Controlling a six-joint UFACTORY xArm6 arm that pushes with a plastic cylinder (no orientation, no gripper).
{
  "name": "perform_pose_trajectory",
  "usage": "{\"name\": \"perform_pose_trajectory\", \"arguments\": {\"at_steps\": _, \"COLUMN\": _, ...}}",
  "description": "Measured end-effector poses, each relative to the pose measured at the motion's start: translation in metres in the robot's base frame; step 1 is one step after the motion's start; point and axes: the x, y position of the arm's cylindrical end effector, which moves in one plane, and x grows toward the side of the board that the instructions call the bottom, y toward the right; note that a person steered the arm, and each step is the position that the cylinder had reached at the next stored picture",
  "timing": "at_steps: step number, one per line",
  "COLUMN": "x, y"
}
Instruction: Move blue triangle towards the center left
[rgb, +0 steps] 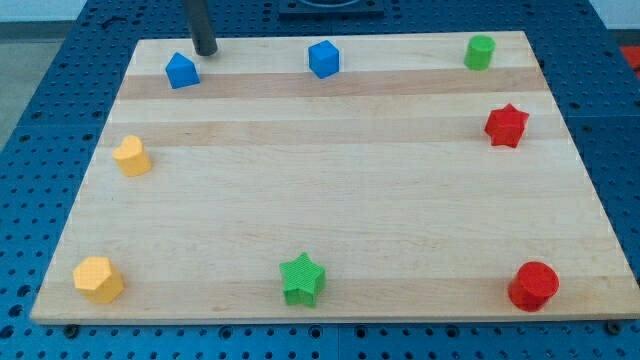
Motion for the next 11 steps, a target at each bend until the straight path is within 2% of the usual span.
{"name": "perform_pose_trajectory", "arguments": {"at_steps": 1, "x": 0.000, "y": -0.001}}
{"name": "perform_pose_trajectory", "arguments": {"at_steps": 2, "x": 0.043, "y": -0.018}}
{"name": "perform_pose_trajectory", "arguments": {"at_steps": 3, "x": 0.064, "y": -0.020}}
{"name": "perform_pose_trajectory", "arguments": {"at_steps": 5, "x": 0.078, "y": -0.025}}
{"name": "perform_pose_trajectory", "arguments": {"at_steps": 6, "x": 0.113, "y": -0.028}}
{"name": "perform_pose_trajectory", "arguments": {"at_steps": 7, "x": 0.115, "y": -0.028}}
{"name": "perform_pose_trajectory", "arguments": {"at_steps": 8, "x": 0.151, "y": -0.028}}
{"name": "perform_pose_trajectory", "arguments": {"at_steps": 9, "x": 0.151, "y": -0.028}}
{"name": "perform_pose_trajectory", "arguments": {"at_steps": 11, "x": 0.196, "y": -0.028}}
